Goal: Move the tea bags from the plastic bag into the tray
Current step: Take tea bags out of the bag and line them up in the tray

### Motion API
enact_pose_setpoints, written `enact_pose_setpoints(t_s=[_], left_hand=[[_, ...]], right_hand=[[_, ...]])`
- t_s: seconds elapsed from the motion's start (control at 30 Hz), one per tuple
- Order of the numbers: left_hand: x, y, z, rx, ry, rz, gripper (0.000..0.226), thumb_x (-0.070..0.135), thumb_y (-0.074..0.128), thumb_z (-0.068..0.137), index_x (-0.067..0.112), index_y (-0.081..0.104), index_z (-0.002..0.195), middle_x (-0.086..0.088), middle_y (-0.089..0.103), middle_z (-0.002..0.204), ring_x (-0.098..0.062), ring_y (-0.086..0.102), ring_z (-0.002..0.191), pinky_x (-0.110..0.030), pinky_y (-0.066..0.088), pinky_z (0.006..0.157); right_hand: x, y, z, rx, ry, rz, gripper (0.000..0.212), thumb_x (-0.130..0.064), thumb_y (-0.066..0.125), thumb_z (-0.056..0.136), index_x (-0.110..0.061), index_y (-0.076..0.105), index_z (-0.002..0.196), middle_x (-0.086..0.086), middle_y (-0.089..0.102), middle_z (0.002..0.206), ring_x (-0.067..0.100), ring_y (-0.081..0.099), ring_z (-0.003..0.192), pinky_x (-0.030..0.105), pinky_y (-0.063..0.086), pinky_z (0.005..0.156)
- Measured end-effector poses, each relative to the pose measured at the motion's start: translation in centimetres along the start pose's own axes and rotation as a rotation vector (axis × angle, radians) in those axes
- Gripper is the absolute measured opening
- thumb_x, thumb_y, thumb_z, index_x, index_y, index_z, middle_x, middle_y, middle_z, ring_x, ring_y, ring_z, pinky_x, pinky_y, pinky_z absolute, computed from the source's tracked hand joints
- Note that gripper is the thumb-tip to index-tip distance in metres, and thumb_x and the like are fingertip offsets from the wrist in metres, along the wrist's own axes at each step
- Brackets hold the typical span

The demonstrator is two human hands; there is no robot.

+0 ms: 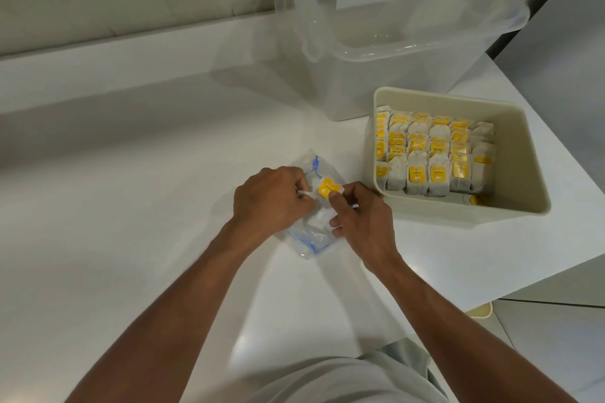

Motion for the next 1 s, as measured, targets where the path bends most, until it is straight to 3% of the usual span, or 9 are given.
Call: enact_pose_setpoints(t_s=[0.13,0.27,0.4,0.47,0.53,0.6,0.73,0.87,1.0], left_hand=[[-0.3,-0.9,0.1,-0.09,-0.045,-0.257,0.008,0.029,0.064,0.076,0.032,0.061,0.083,0.015,0.067,0.083,-0.013,0.064,0.081,-0.031,0.051,0.068],[-0.4,-1.4,-0.1,-0.192,-0.076,-0.573,0.021,0.014,0.059,0.081,0.03,0.065,0.091,0.005,0.069,0.071,-0.011,0.065,0.062,-0.035,0.054,0.073],[0.1,-2.4,-0.6,-0.298,-0.088,-0.777,0.025,0.002,0.056,0.09,0.016,0.072,0.102,-0.004,0.071,0.083,-0.013,0.065,0.07,-0.009,0.039,0.047],[0.3,-2.4,-0.7,-0.349,-0.08,-0.801,0.018,0.005,0.06,0.091,0.013,0.073,0.101,-0.009,0.075,0.094,-0.013,0.069,0.076,-0.008,0.034,0.044],[0.3,-2.3,-0.7,-0.371,-0.065,-0.821,0.009,0.013,0.069,0.091,0.013,0.072,0.099,-0.01,0.075,0.098,-0.011,0.071,0.077,-0.009,0.038,0.047],[0.2,-2.1,-0.4,-0.354,-0.046,-0.868,0.009,0.017,0.071,0.091,0.011,0.071,0.098,-0.012,0.075,0.098,-0.015,0.072,0.074,-0.016,0.051,0.061],[-0.7,-1.7,0.3,-0.189,-0.01,-0.596,0.008,0.031,0.066,0.094,0.024,0.069,0.091,0.002,0.073,0.083,-0.018,0.068,0.061,-0.037,0.056,0.073],[-0.5,-2.4,-0.1,0.047,0.035,-0.084,0.012,0.044,0.063,0.089,0.035,0.069,0.094,0.012,0.069,0.093,-0.02,0.063,0.09,-0.031,0.048,0.071],[-0.2,-2.8,-0.3,0.128,0.103,-0.06,0.014,0.041,0.063,0.09,0.036,0.07,0.101,0.014,0.066,0.097,-0.016,0.06,0.092,-0.027,0.041,0.068]], right_hand=[[-0.4,-0.2,-0.1,0.018,0.056,0.078,0.024,-0.028,0.067,0.09,-0.006,0.06,0.083,0.006,0.069,0.071,0.016,0.068,0.056,0.04,0.06,0.055],[-0.5,-0.3,-0.2,0.03,0.023,0.004,0.013,-0.026,0.065,0.09,-0.014,0.061,0.086,0.001,0.068,0.069,0.016,0.067,0.053,0.035,0.059,0.053],[-0.6,-0.2,-0.3,0.02,0.018,0.046,0.003,-0.019,0.062,0.09,-0.016,0.063,0.09,0.002,0.07,0.071,0.016,0.066,0.054,0.035,0.059,0.053],[-0.9,0.0,-0.4,-0.019,0.02,0.141,0.007,-0.015,0.062,0.091,-0.016,0.063,0.098,0.004,0.071,0.074,0.016,0.064,0.054,0.032,0.056,0.053],[-1.2,0.1,-0.6,-0.067,0.034,0.232,0.018,-0.011,0.062,0.091,-0.017,0.062,0.108,0.008,0.071,0.078,0.015,0.065,0.056,0.028,0.053,0.053],[-1.4,0.2,-0.6,-0.097,0.041,0.237,0.021,-0.011,0.061,0.091,-0.019,0.063,0.11,0.011,0.07,0.079,0.015,0.065,0.057,0.026,0.051,0.054],[-1.2,0.5,-0.4,-0.109,0.089,0.211,0.01,-0.02,0.063,0.091,-0.019,0.061,0.1,0.005,0.072,0.079,0.016,0.065,0.058,0.03,0.053,0.055],[-1.0,0.6,-0.5,-0.185,0.04,0.08,0.009,-0.027,0.067,0.089,-0.021,0.061,0.09,-0.002,0.07,0.085,0.015,0.07,0.064,0.039,0.059,0.062],[-1.7,0.4,-0.7,-0.091,-0.24,-0.188,0.007,-0.037,0.066,0.087,-0.031,0.063,0.086,-0.02,0.061,0.091,0.013,0.067,0.078,0.044,0.057,0.07]])
Point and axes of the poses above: each hand's wrist, its own z-axis towards the middle knuckle, its own y-axis out of the palm, x = y × z, the point moved 4 cm from there along z, towards the middle knuckle
